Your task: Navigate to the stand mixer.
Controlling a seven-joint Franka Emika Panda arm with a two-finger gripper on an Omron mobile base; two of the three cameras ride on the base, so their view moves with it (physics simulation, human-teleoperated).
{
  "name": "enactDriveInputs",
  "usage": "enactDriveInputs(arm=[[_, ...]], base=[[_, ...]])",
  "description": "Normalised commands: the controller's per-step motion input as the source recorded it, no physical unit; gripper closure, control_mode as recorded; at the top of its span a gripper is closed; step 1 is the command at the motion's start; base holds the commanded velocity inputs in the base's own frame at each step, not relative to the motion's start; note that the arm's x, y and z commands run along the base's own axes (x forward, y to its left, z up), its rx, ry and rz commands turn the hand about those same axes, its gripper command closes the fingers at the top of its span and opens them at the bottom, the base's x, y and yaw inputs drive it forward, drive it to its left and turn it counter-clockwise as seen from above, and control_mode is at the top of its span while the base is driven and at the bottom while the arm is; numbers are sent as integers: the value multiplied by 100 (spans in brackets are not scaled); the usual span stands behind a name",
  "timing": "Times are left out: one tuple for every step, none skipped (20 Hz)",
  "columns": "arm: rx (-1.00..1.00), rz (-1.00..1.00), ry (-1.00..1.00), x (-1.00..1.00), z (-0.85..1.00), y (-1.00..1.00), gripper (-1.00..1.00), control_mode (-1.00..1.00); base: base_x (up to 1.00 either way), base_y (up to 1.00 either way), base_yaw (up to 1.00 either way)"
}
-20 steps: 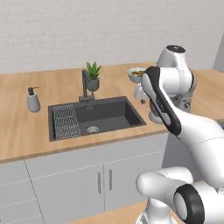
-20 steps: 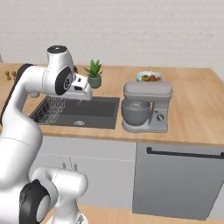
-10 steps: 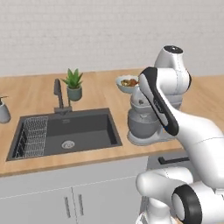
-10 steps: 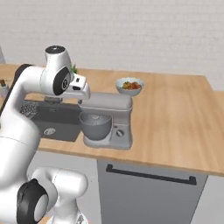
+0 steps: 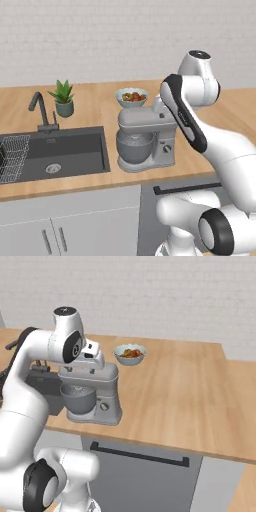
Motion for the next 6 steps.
enactDriveInputs(arm=[[0, 0, 0, 0, 0, 0, -100, 100], [0, 0, 0, 0, 0, 0, -100, 100], [0, 0, 0, 0, 0, 0, -100, 100], [0, 0, 0, 0, 0, 0, -100, 100], [0, 0, 0, 0, 0, 0, -100, 100], [0, 0, 0, 0, 0, 0, -100, 100]], base=[[14, 0, 0], [42, 0, 0], [80, 6, 0], [91, 1, 0], [94, 0, 0], [67, 0, 0]])
